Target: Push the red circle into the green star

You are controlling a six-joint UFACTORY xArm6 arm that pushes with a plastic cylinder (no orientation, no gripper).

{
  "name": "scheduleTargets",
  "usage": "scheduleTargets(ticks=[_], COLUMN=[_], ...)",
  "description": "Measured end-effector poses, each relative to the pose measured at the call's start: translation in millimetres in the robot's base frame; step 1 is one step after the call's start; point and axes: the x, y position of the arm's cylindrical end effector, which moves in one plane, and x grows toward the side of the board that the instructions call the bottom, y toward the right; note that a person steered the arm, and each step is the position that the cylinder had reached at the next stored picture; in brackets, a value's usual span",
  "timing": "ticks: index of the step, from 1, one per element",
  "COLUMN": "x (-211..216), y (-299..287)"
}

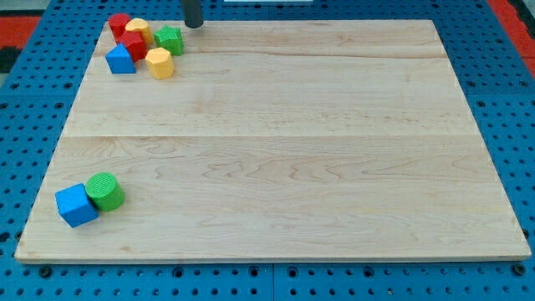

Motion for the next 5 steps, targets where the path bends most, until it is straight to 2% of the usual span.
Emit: scheduleTargets(ticks=[2, 3, 4, 5], x=[0.2, 40.9, 30.2, 113.7], y=[-19.5, -19.4, 75.4, 99.1])
